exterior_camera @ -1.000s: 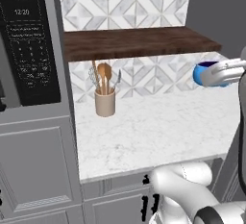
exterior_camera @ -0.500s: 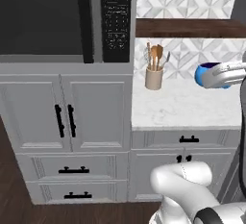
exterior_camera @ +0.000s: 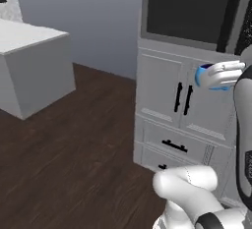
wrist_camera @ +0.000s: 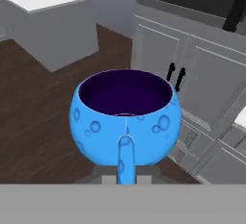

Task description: Gather all objects into one cabinet and sort the glasses and bowls to opposite sides.

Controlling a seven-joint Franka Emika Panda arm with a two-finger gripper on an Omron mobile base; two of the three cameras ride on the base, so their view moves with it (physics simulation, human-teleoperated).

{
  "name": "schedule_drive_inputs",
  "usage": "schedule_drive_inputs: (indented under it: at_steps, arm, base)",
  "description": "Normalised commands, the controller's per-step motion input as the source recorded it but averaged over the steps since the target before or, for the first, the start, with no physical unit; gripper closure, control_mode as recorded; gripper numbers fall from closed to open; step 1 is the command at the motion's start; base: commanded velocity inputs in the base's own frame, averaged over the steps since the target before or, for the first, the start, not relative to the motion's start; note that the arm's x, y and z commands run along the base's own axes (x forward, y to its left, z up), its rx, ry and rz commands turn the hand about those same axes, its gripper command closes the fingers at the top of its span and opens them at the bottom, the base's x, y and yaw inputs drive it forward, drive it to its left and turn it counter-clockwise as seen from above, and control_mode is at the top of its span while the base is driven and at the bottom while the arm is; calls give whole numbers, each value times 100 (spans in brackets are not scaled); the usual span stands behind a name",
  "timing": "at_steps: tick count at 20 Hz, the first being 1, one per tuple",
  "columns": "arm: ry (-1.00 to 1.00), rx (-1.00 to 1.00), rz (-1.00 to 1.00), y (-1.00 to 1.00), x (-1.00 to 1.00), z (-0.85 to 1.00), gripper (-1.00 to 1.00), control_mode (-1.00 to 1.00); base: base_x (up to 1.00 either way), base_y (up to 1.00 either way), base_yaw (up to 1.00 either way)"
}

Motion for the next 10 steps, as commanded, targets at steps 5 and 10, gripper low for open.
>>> schedule_drive_inputs:
  at_steps: [5,10]
  arm:
    - [0,0,0,0,0,0,100,100]
    - [0,0,0,0,0,0,100,100]
  base:
    - [-27,44,99]
    - [-20,22,100]
